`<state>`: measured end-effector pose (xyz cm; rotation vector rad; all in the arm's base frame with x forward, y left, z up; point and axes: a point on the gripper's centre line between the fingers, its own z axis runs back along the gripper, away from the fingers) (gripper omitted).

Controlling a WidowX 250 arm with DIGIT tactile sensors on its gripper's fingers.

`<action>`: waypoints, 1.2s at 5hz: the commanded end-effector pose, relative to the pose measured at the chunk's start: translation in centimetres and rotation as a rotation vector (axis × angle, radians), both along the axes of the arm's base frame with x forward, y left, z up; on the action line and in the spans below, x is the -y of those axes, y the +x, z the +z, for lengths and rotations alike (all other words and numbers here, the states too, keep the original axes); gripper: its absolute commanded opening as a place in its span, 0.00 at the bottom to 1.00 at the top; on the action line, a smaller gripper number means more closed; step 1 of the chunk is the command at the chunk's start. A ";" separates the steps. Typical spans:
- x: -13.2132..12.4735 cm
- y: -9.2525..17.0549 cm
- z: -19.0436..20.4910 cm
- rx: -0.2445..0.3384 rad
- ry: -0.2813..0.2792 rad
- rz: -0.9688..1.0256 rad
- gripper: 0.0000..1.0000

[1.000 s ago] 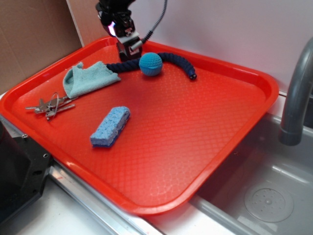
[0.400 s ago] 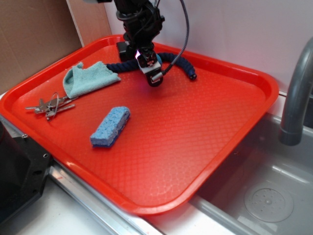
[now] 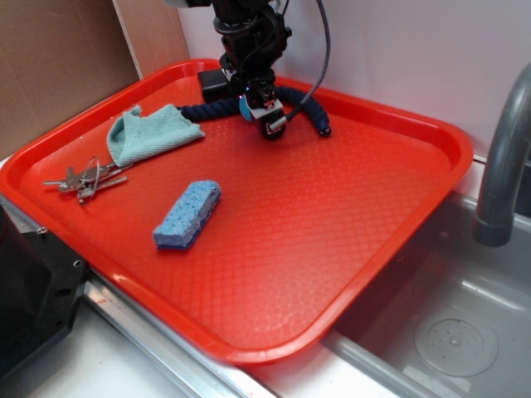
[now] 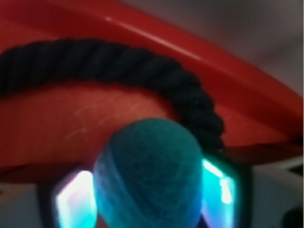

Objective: Grab the blue ball.

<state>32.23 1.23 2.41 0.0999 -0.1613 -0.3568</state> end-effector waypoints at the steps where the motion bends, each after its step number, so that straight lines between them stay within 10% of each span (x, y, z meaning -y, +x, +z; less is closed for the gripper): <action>1: -0.2 -0.2 3.4 0.014 0.015 0.101 0.00; 4: 2.0 -12.1 18.5 -0.206 -0.124 0.582 0.00; 6: 0.4 -12.7 19.2 -0.057 -0.113 0.544 0.00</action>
